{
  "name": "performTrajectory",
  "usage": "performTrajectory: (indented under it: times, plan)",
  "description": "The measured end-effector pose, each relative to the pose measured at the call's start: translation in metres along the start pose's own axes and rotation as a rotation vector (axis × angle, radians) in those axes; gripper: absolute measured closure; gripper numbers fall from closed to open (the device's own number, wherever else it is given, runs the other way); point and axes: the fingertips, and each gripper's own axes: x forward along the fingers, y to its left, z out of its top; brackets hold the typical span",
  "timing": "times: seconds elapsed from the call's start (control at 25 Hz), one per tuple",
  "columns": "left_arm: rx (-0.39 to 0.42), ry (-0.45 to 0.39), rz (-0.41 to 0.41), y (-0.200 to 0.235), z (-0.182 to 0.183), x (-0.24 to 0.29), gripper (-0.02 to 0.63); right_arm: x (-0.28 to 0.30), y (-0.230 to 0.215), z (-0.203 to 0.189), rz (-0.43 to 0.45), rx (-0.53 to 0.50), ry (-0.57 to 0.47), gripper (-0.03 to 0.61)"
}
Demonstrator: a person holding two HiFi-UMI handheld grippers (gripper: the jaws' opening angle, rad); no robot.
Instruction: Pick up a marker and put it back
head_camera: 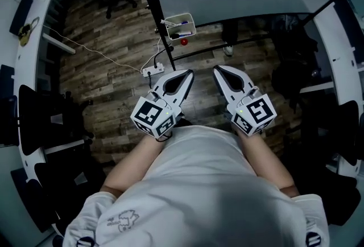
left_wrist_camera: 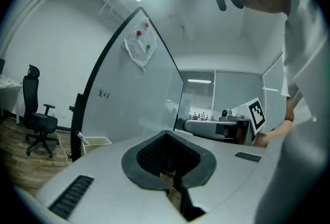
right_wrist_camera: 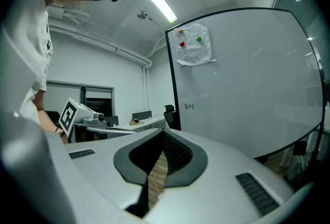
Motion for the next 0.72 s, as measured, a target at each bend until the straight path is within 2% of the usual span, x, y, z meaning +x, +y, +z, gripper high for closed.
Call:
performTrajectory:
  times: [0.12, 0.44, 0.72]
  plan:
    - [-0.001, 0.009, 0.011, -0.028, -0.010, 0.002, 0.609, -0.031, -0.001, 0.000, -0.033, -0.003, -0.015, 0.568]
    - [0.015, -0.008, 0.052, -0.093, -0.021, -0.009, 0.609, -0.098, 0.023, -0.011, 0.005, -0.005, -0.016, 0.568]
    - [0.024, -0.014, 0.057, -0.127, -0.029, -0.015, 0.609, -0.132, 0.031, -0.013, 0.003, -0.013, -0.007, 0.568]
